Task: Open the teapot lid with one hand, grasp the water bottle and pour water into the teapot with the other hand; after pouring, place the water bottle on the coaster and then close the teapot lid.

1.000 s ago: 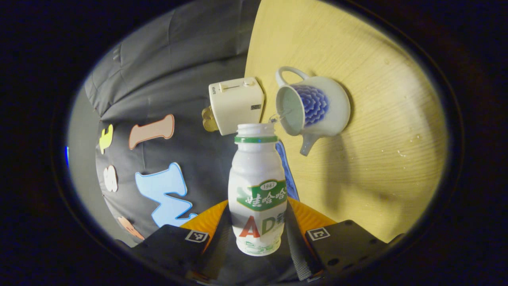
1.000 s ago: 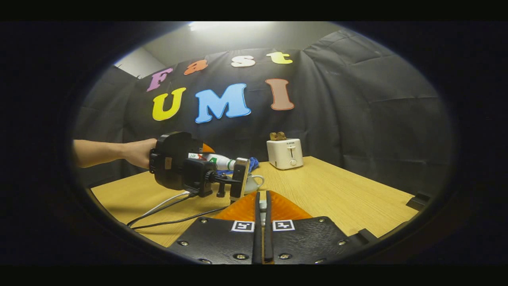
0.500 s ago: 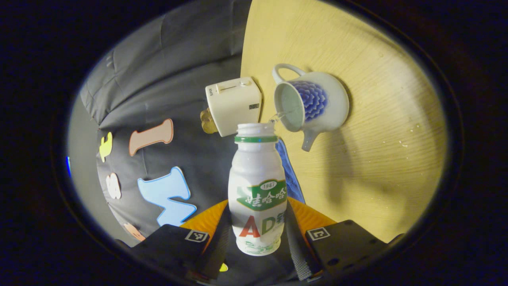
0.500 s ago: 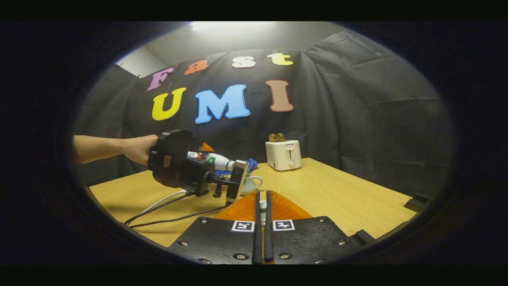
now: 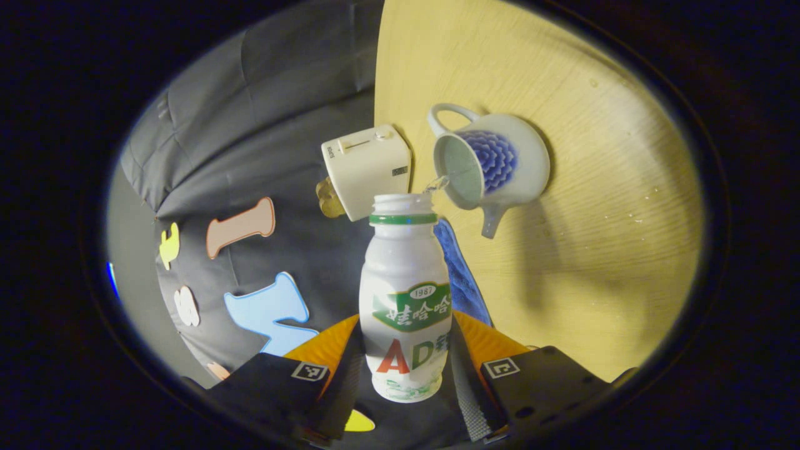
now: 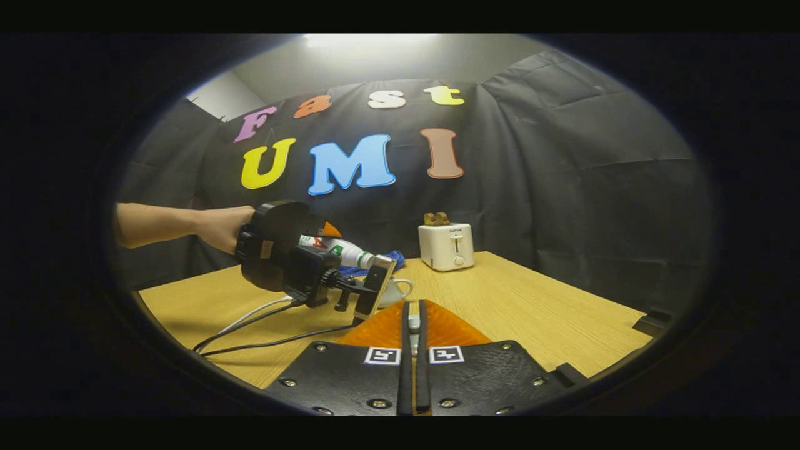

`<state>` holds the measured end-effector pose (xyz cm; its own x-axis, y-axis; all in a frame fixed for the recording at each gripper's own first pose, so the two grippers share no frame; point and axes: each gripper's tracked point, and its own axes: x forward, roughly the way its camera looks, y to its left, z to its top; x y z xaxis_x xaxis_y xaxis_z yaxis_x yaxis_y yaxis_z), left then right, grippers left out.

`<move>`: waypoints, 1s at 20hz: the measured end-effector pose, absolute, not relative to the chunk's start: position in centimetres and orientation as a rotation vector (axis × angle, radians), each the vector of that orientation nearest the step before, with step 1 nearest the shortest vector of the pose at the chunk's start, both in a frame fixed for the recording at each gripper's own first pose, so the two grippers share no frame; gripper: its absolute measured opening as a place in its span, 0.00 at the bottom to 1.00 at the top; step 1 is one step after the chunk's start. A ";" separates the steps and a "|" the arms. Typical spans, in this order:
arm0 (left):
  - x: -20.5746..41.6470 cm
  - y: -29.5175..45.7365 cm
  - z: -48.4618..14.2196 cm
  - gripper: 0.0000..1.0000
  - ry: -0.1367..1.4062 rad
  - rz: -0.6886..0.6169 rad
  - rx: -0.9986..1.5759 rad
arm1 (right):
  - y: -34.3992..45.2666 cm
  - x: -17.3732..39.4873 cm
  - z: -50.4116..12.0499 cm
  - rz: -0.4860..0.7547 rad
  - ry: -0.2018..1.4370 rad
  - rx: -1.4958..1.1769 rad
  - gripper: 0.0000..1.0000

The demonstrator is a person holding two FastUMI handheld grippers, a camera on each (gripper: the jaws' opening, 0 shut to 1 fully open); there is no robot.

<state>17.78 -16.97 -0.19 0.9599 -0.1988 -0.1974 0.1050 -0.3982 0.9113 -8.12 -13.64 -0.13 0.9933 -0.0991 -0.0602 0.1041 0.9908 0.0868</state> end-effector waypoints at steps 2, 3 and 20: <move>17.8 -17.0 -0.1 0.75 -0.072 -0.327 1.968 | -13.7 -8.1 -0.2 -0.105 0.056 0.080 0.02; 17.7 -17.1 -0.1 0.82 -0.074 -0.327 1.976 | -13.8 -8.2 -0.1 -0.109 0.053 0.067 0.02; 18.0 -16.9 -0.2 0.75 -0.066 -0.359 1.980 | -13.3 -8.0 -0.1 -0.092 0.060 0.073 0.02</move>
<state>17.99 -16.89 -0.22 0.9530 -0.2073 -0.2211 0.1152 -0.4268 0.8970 -8.01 -13.30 -0.09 0.9940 -0.0893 -0.0630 0.0936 0.9932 0.0697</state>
